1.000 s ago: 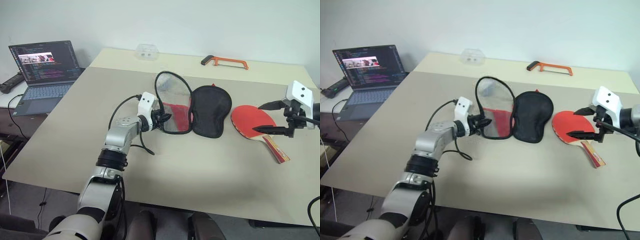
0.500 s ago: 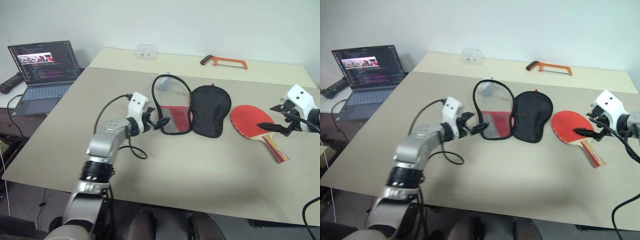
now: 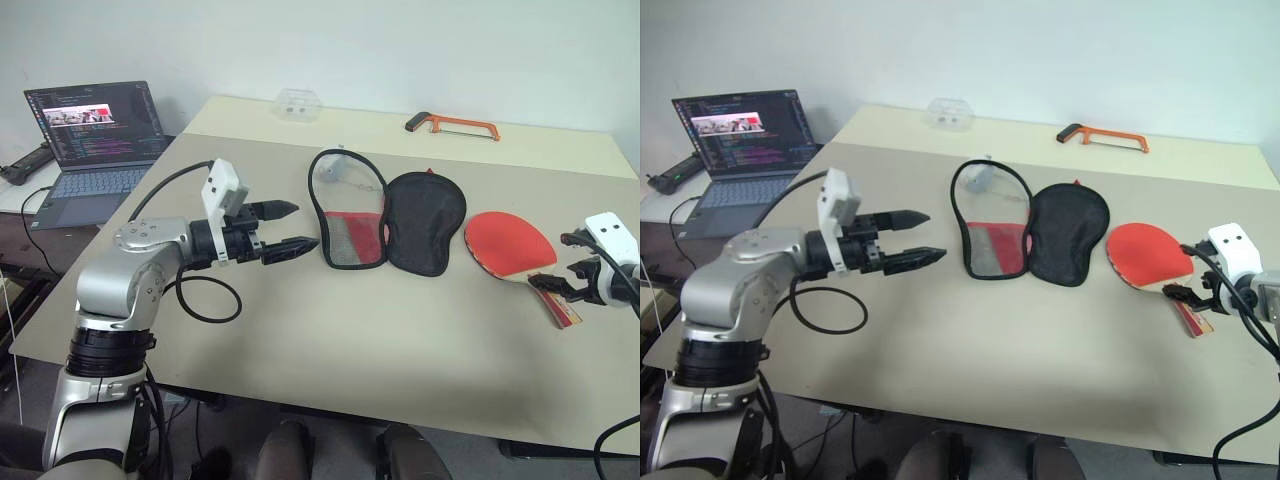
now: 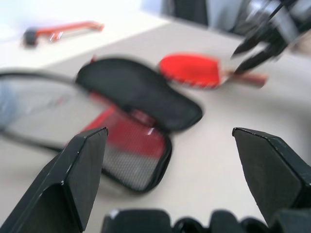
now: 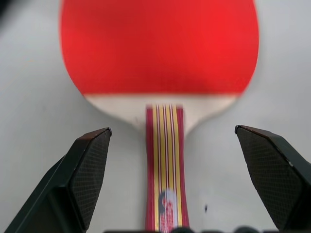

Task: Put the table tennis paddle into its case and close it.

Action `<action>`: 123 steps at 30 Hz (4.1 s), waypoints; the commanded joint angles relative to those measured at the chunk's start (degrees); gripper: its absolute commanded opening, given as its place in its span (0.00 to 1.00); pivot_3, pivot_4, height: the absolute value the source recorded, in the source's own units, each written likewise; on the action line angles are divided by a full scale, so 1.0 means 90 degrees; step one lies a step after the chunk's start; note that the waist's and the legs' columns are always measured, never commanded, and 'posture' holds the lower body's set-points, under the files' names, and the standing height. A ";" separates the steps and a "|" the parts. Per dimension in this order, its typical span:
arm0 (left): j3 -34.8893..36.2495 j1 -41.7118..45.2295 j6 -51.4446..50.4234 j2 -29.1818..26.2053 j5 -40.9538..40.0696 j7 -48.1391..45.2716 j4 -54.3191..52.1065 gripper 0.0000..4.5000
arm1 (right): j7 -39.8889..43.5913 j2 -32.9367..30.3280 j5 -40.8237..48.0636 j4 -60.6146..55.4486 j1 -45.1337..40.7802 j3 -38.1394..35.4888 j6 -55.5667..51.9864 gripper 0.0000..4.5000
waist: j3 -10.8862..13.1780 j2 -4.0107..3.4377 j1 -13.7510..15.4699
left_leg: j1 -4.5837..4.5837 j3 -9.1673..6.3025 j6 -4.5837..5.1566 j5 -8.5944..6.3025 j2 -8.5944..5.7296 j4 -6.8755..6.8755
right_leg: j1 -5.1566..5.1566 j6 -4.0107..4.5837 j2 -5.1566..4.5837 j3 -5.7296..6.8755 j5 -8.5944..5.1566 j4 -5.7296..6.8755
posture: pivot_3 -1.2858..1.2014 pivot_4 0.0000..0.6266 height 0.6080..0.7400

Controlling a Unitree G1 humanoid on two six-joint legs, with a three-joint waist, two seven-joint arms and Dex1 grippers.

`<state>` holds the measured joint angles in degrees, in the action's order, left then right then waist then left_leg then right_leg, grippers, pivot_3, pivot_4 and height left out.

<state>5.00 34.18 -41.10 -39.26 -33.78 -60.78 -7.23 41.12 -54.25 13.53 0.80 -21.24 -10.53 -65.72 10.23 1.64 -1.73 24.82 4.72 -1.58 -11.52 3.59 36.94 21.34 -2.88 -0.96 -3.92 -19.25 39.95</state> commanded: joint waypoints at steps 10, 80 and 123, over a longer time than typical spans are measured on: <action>0.0071 -0.0388 -0.0165 -0.0595 -0.0417 -0.0322 -0.0627 1.00 | -0.0589 0.0802 0.0234 0.0396 -0.0121 -0.0095 0.0095 0.91 | -0.0011 0.0017 -0.0048 | -0.0001 0.0003 0.0001 0.0000 0.0001 0.0002 | 0.0001 0.0001 0.0005 -0.0005 0.0001 0.0002 | 0.52 0.24 1.00; 0.0364 -0.1248 -0.0002 -0.0862 -0.0272 0.0536 -0.0961 1.00 | -0.6715 0.6854 -0.0863 0.1198 -0.4205 -0.1598 -0.0227 0.24 | -0.0021 0.0033 -0.0182 | 0.0113 0.0001 -0.0002 0.0002 0.0011 -0.0017 | 0.0129 0.0008 -0.0007 0.0004 0.0003 0.0012 | 0.52 0.24 1.00; 0.0436 -0.0608 0.1030 -0.0603 0.1011 0.1580 0.0906 1.00 | -0.3416 0.3729 0.0929 -0.1736 -0.3615 0.0412 -0.2352 0.99 | -0.0021 0.0034 -0.0149 | 0.0115 0.0001 0.0001 0.0000 0.0012 -0.0020 | 0.0129 0.0007 -0.0007 0.0005 0.0002 0.0004 | 0.52 0.24 1.00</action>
<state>7.63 27.42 -34.16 -44.65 -25.73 -46.91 0.25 5.27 -18.50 18.29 -10.13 -54.08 -7.65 -85.90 10.04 1.95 -3.07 25.85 4.73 -1.57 -11.52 3.70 36.76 22.49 -2.82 -1.02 -3.88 -19.23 39.99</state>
